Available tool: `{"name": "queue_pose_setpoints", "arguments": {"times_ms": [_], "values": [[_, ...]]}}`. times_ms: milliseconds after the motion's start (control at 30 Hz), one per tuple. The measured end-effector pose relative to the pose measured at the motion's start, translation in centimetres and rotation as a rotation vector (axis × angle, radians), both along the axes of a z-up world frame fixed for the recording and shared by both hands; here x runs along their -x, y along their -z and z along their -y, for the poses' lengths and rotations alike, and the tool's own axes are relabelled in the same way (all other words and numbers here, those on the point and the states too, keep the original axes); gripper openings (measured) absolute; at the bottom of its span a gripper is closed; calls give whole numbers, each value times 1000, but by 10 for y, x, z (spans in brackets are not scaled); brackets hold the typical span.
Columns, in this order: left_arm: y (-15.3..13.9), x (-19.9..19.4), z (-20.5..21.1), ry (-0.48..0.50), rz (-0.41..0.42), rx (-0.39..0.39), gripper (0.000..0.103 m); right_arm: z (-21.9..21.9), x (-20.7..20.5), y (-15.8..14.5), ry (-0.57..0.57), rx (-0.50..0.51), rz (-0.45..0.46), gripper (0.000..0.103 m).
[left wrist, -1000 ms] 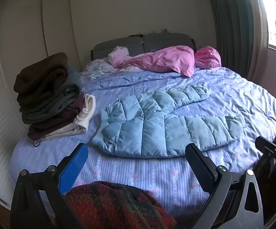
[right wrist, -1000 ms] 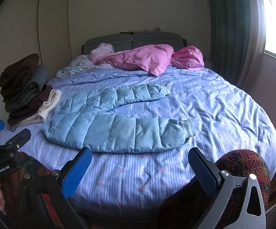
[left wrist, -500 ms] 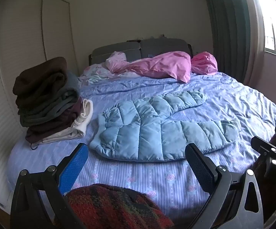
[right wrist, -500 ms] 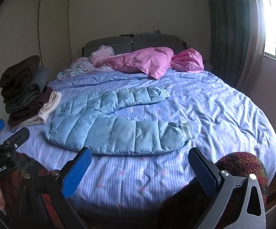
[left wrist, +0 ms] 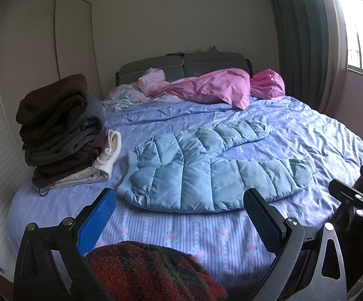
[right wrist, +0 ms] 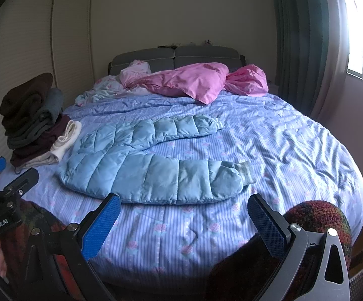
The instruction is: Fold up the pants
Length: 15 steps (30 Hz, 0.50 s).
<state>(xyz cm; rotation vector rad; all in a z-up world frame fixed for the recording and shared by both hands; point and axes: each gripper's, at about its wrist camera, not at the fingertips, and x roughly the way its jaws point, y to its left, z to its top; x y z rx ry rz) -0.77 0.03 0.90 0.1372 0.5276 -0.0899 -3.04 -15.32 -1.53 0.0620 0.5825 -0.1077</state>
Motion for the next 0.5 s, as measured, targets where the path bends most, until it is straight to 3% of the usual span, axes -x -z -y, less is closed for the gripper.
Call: {"name": "queue_pose_setpoints", "arguments": {"times_ms": [500], "values": [[1,0,-1,0,-1,2,103,-1,1,0,1,0,2,103]]}}
